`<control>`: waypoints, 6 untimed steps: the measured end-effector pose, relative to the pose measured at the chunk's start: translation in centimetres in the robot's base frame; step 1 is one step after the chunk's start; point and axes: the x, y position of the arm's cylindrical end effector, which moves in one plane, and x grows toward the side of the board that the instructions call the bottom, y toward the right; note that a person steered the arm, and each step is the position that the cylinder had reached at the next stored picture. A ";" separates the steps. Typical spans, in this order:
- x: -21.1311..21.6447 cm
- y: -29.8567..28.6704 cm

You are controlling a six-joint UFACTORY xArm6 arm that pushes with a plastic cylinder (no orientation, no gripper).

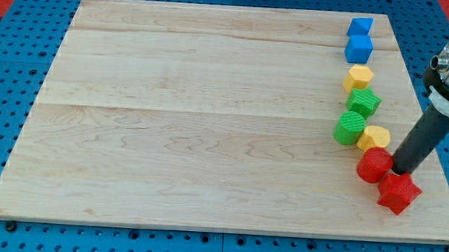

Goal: Slightly push the red blocks to the left

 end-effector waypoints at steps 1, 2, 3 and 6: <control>0.0 0.0; 0.0 2.0; 0.7 4.4; 5.6 2.6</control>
